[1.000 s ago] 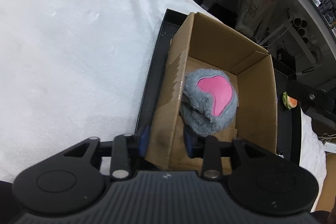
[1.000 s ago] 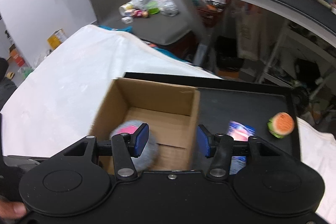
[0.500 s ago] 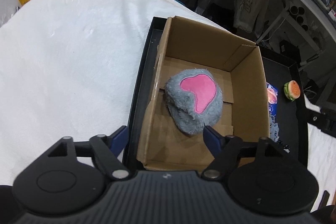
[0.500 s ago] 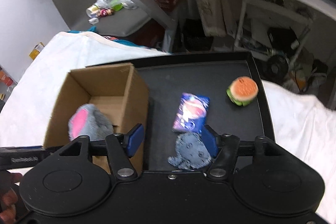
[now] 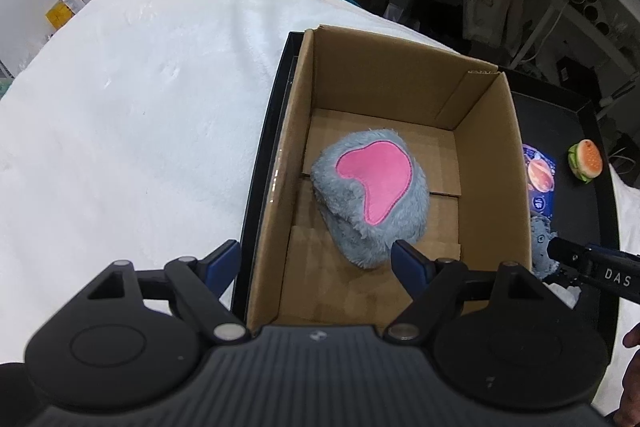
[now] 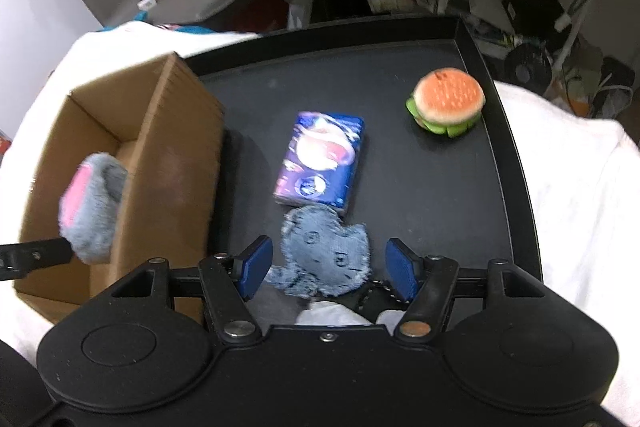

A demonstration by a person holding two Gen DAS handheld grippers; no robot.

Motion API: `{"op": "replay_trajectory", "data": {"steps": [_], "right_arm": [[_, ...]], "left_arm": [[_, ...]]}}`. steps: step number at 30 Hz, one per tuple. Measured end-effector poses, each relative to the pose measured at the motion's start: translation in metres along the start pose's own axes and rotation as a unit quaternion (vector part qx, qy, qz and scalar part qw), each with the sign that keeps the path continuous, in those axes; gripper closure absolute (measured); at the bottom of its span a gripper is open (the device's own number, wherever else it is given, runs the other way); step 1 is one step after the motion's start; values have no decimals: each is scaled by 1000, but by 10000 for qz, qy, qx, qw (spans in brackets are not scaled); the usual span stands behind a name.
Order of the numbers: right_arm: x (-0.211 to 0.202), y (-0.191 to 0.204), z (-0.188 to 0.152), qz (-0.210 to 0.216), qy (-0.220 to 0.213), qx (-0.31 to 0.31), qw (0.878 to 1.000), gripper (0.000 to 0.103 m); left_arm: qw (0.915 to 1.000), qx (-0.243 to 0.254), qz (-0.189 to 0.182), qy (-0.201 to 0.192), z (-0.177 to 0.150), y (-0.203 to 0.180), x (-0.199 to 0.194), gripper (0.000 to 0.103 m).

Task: Organize soft objects
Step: 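Grasp the blue-grey fabric plush with the right tool, then carry the fabric plush into the box and release while the left tool grips the box wall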

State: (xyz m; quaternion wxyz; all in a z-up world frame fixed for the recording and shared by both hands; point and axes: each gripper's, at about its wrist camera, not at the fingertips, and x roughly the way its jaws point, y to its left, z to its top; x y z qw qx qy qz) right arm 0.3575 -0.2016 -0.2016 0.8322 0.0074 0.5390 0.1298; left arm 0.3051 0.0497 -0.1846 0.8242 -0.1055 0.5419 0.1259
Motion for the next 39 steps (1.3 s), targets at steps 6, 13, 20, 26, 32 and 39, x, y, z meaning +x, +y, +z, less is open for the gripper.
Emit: {"op": "replay_trajectory", "data": {"steps": [6,13,20,26,32,39], "right_arm": [[18,-10,1,162,125,168,9996,41],[32,-12,-1,243,290,122,9992,41],[30,-12,-3,366,294,52,9989,74],[15,-11,-1,340,82,10,9994,85],[-4,-8,3,277,-170,-27,9995,85],[-26,9,11,305,-409,-164,9986,85]], "left_arm": [[9998,93,149,20,1,-12,4,22],[9991,200,364,52,2,-25,7,21],[9991,200,358,44,2,-25,6,21],[9994,215,279,-26,0,-22,1,21],[9997,143,158,-100,-2,-14,-5,22],[9998,26,-20,-189,-5,0,-14,22]]}}
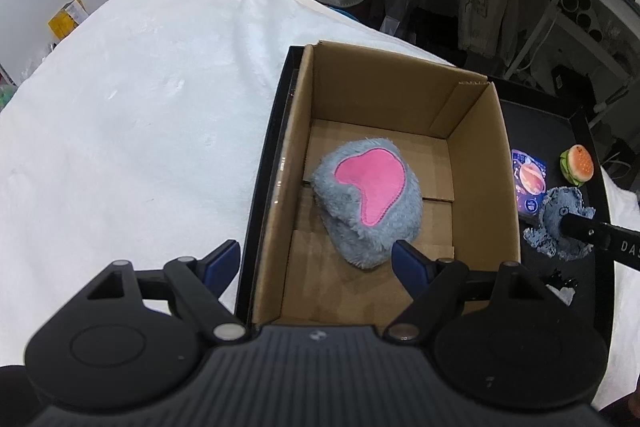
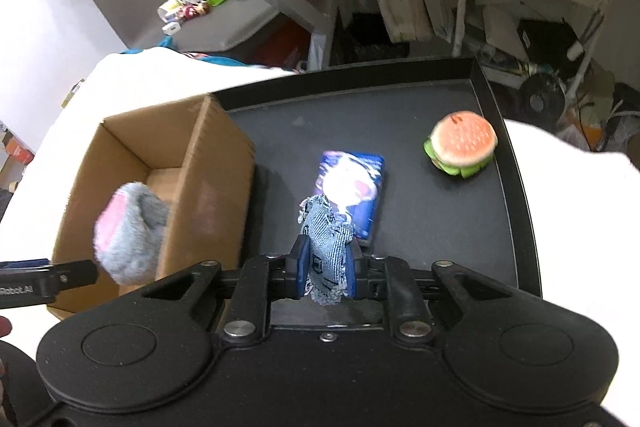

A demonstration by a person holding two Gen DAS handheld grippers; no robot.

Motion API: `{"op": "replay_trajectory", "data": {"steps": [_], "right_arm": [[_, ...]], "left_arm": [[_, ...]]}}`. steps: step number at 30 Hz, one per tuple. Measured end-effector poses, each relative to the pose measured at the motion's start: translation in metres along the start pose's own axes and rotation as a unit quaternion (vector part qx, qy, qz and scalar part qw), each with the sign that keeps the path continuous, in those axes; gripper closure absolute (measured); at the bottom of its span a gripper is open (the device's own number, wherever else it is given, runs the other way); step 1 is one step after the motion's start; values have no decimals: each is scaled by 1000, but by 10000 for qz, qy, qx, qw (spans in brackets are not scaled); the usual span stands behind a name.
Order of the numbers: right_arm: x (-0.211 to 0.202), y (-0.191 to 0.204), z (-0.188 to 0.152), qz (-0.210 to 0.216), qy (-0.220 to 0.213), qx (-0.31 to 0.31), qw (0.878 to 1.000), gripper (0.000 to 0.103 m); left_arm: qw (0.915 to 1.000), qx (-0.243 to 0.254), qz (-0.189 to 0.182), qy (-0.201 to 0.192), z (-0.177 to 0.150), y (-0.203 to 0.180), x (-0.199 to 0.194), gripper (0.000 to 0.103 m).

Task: Organize soft objects
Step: 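Carry the fabric plush into the box and release while the left tool grips the box wall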

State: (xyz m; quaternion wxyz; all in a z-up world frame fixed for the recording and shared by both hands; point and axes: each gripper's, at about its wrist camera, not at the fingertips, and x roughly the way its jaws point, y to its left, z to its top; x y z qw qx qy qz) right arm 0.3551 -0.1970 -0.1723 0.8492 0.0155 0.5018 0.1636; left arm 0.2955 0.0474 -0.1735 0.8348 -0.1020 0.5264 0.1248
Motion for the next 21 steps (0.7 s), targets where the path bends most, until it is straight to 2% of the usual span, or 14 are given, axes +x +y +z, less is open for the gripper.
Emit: {"op": "replay_trajectory", "data": {"steps": [13,19,21], "right_arm": [[-34,60,31,16,-463,-480,9978,85],[-32,86,39,-7,-526,-627,9966,85],[-29,95,42,12,-517,-670,9964,85]], "left_arm": [[9986,-332,-392,-107,-1,37,-2,23],[9968,-471,-621,-154,0,50,2,26],[9959,-526,-717,-163,-1,53,2,30]]}}
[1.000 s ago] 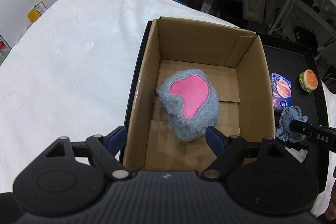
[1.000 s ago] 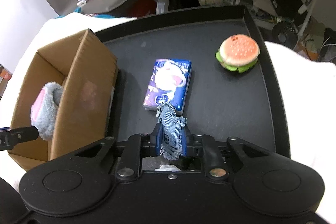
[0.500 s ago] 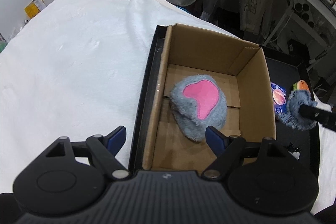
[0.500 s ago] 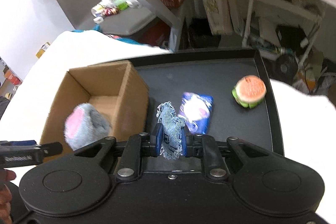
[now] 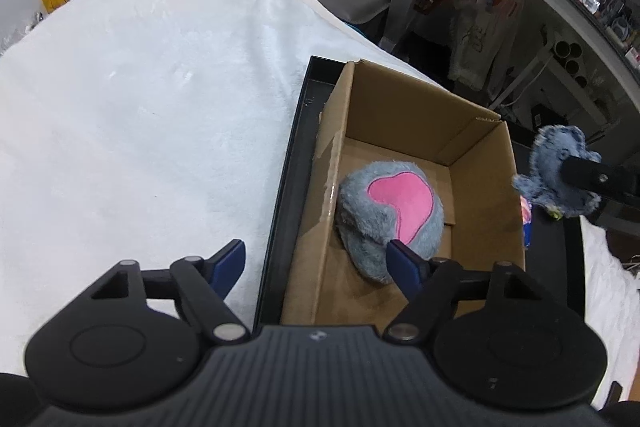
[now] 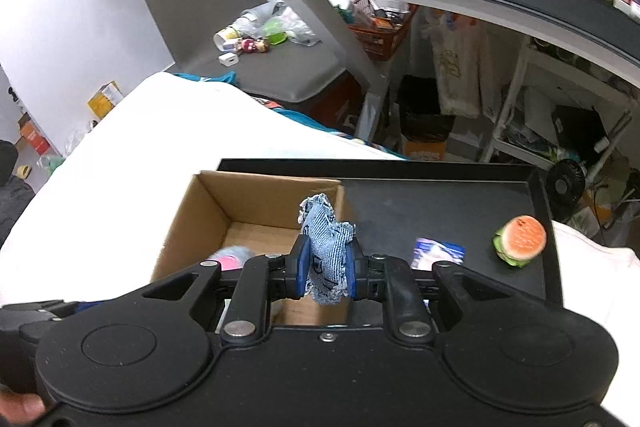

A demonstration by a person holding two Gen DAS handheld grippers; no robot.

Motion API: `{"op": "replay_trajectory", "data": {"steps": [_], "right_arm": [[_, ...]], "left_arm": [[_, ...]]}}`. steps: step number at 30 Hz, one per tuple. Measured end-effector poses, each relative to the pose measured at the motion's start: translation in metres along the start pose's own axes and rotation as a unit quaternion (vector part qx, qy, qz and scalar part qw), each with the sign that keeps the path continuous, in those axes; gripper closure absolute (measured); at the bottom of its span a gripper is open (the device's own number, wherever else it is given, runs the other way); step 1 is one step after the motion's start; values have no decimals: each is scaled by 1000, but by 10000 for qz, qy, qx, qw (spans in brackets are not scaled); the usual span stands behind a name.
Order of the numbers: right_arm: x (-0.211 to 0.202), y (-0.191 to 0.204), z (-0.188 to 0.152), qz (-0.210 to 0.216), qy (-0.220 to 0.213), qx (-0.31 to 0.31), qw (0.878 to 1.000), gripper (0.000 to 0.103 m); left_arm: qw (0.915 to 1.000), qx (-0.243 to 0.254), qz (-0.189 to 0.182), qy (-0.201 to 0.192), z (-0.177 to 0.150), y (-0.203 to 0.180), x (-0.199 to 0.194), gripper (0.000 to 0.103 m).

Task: Organize soft objects
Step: 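Carry the fabric plush into the box and release while the left tool grips the box wall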

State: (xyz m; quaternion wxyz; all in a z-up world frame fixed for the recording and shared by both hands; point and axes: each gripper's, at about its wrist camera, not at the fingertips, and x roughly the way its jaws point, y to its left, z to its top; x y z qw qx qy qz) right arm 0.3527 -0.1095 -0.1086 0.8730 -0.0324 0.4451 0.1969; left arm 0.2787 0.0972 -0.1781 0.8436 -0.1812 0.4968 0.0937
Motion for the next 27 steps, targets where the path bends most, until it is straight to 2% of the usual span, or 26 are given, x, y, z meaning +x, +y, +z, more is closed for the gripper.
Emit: {"op": "replay_trajectory", "data": {"steps": [10,12,16,21,25,27], "right_arm": [[13,43,12,1,20,-290,9996,85],[16,51,14,12,26,-345,9994,84],[23,68,17,50,43,-446,9990,84],[34,84,20,170,83,-455,9988,84],[41,93,19,245,185,-519,9982,72],[40,93,18,230,200,-532,9981,72]], "left_arm": [[9986,-189,-482,85,1,13,14,54],[9982,-209,-550,133,1,15,18,64],[9970,-331,-645,266,-1,21,25,76],[9953,-519,-765,295,0,32,27,81],[9950,-498,-810,296,0,33,28,81],[9949,-501,-825,302,0,34,28,81]]}}
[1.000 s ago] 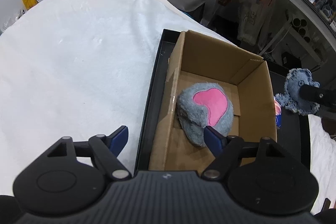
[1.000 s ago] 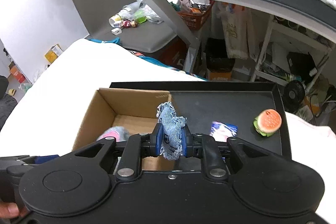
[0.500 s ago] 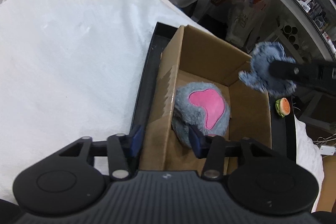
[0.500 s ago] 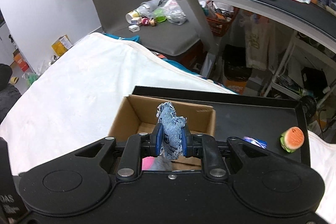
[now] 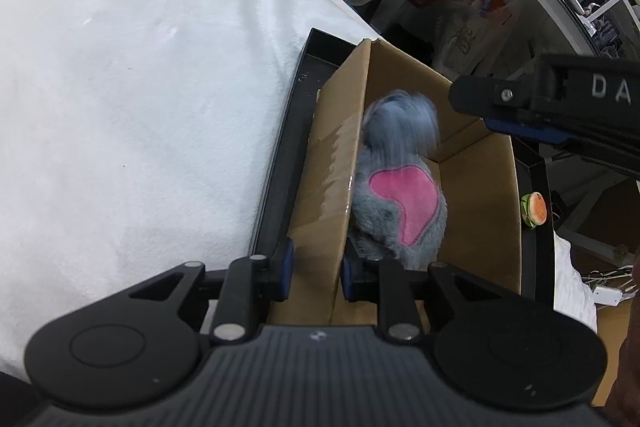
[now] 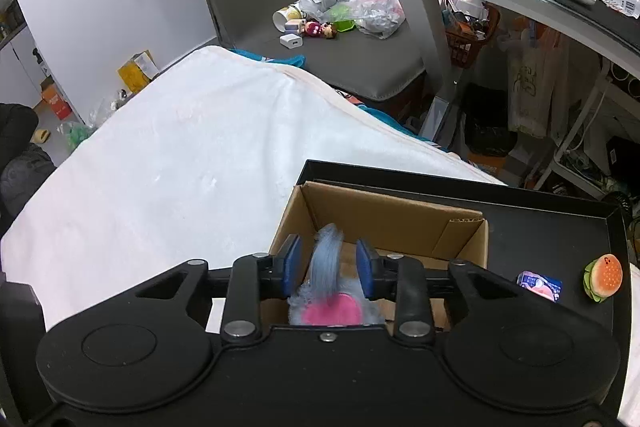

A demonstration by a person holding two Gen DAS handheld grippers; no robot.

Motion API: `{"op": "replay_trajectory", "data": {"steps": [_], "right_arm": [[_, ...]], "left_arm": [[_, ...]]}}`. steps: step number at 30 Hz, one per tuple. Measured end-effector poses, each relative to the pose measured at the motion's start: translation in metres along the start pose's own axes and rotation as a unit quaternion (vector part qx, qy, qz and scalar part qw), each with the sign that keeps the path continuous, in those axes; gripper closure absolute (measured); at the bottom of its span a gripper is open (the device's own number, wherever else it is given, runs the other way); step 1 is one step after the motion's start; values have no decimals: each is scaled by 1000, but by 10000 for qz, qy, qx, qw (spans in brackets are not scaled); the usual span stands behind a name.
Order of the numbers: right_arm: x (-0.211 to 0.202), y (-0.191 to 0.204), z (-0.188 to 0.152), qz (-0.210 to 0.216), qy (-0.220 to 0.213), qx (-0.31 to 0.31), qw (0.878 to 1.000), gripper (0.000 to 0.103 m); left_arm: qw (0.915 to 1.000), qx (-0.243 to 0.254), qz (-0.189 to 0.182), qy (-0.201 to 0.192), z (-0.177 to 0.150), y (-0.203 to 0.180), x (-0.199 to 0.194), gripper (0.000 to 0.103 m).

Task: Organize soft objects
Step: 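Carry the fabric plush into the box and release while the left tool grips the box wall, then grasp the blue-and-white tissue pack with the right tool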

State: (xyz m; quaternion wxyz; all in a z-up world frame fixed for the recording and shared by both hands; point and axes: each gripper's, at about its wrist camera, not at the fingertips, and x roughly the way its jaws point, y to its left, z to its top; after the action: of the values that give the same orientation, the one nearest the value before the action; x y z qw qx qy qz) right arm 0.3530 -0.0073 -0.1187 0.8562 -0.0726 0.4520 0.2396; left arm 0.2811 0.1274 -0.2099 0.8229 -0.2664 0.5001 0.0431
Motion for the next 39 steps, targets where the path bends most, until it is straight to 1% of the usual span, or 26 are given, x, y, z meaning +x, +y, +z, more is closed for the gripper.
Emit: {"op": "replay_trajectory", "data": {"steps": [7,14,16,19,20,22,23,25,30,34,39], "right_arm": [[-12,-16,-7,-196,-10,35,9998,72],[-29,-44,-18,-341,-5,187,9992,71],[-32,-53,-21,-400,9,250,9989,71],[-38,-68,-29,-457,21,405,9981,70],[-40,-73,-31,-473,21,443,9979,67],[-44,-82,-37,-507,5,518,9974,62],[-46,-86,-40,-526,-3,564,9970,61],[-48,-96,-45,-538,-7,668,9963,61],[-50,-117,-55,-548,-2,879,9946,60],[-48,-130,-60,-537,-45,1034,9932,49],[-36,-147,-66,-402,-47,1287,9909,49]], "left_arm": [[10000,37,22,22,1,-1,0,81],[9994,195,272,-30,0,-11,-5,80],[9991,264,317,-70,0,-15,-8,77],[9987,319,387,-79,0,-21,-10,76],[9984,351,428,-71,-1,-23,-10,75],[9980,406,477,-38,-3,-27,-11,69],[9979,430,493,-20,-3,-29,-11,67],[9973,486,552,4,-5,-32,-11,60],[9964,459,715,-36,-5,-37,-13,51],[9946,532,887,-54,-7,-44,-14,42],[9913,721,1102,-71,-8,-56,-11,38]]}}
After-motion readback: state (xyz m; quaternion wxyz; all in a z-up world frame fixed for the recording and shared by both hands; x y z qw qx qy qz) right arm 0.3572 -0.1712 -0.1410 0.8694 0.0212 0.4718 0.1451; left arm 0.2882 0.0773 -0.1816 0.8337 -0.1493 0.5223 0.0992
